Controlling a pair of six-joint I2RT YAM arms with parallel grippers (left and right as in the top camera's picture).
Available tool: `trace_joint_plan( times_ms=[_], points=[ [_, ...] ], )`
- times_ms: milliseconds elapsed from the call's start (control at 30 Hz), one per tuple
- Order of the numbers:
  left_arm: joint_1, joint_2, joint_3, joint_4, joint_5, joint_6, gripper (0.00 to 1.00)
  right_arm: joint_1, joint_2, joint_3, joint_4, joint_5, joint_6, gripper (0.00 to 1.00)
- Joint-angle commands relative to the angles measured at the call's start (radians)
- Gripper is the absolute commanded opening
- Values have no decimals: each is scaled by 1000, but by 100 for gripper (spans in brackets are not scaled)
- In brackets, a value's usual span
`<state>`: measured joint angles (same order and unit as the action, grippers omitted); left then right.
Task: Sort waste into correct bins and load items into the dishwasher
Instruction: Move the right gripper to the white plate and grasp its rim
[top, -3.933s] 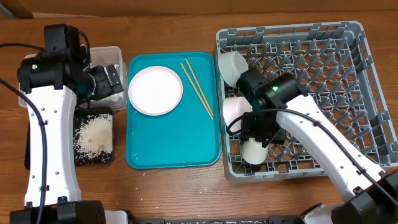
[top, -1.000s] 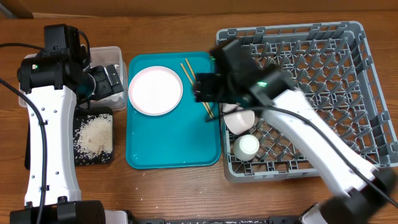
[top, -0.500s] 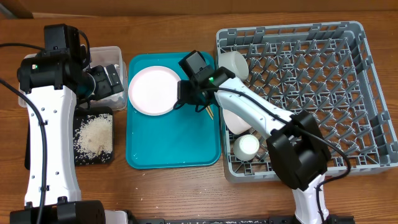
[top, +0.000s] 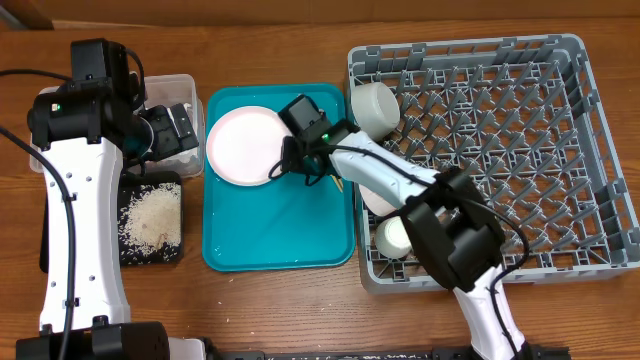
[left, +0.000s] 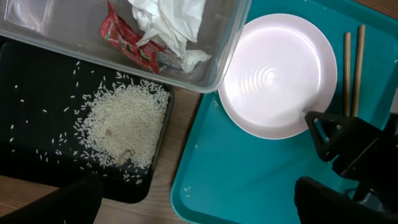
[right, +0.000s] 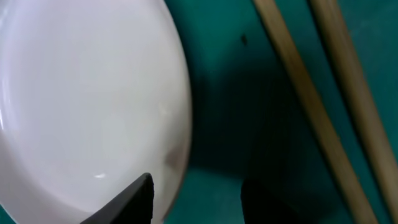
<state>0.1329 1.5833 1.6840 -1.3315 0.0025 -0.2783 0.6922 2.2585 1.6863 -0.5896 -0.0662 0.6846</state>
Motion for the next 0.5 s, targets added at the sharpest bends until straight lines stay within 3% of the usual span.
trace_joint_plan(
  times_ms=[0,167,367,467],
  points=[
    [3,-2,11,1,-10,9,100,11,26,8,-2,24,23,44],
    [3,-2,11,1,-10,9,100,14,27,7,-57,51,21,27],
    [3,-2,11,1,-10,9,100,13,27,8,-228,96,8,18],
    [3,-2,11,1,-10,9,100,13,25,8,-286,95,-38,7]
  ],
)
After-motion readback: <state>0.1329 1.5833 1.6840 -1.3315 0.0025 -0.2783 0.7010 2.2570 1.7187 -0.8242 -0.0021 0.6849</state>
